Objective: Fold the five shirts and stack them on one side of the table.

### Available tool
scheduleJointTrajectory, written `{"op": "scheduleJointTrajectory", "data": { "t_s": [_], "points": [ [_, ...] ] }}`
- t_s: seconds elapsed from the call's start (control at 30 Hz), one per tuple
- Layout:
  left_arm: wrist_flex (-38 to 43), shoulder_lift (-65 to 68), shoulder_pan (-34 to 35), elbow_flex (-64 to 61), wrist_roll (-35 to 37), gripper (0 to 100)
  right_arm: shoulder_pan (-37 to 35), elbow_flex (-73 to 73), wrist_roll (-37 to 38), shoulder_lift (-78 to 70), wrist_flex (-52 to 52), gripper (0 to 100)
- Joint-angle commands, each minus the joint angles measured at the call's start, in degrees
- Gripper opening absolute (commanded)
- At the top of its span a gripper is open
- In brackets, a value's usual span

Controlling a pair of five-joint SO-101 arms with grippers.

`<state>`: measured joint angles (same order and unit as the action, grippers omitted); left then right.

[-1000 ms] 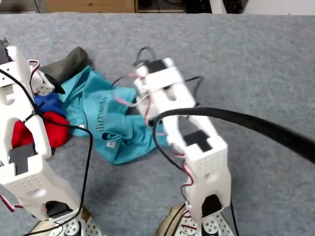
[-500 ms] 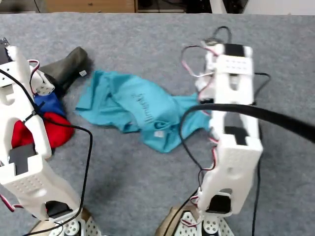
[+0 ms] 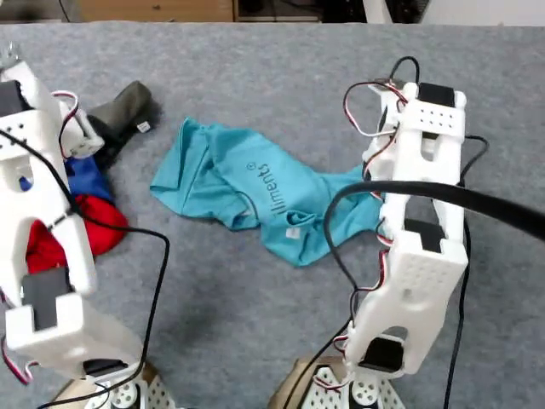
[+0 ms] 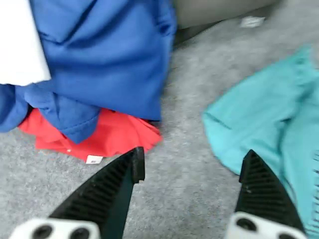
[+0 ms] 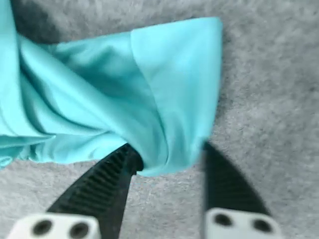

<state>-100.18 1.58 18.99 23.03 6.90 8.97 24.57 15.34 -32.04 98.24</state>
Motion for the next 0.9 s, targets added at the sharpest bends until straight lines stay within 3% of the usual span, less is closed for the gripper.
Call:
{"op": "scheduleJointTrajectory", "data": {
  "t_s": [0.0,0.27,0.5,0.77,0.87],
  "points": [
    [-0.5,-9.3,-2.9,1.8,-0.4,32,0.7,0.2,2.5,7.0,3.0,31.4],
    [-0.5,-18.5,-3.2,0.1,-0.4,33,3.0,-4.4,7.6,30.5,3.8,31.4],
    [-0.5,-19.0,-3.1,-7.6,-0.4,33,5.3,-31.2,15.4,44.2,1.8,31.4],
    [-0.5,-19.2,-3.5,-12.4,-0.4,32,8.4,-69.3,17.1,51.6,-26.9,31.4],
    [-0.5,-21.7,-3.6,-15.4,-0.8,32,8.4,-80.7,14.1,57.4,-36.0,31.4]
  ]
}}
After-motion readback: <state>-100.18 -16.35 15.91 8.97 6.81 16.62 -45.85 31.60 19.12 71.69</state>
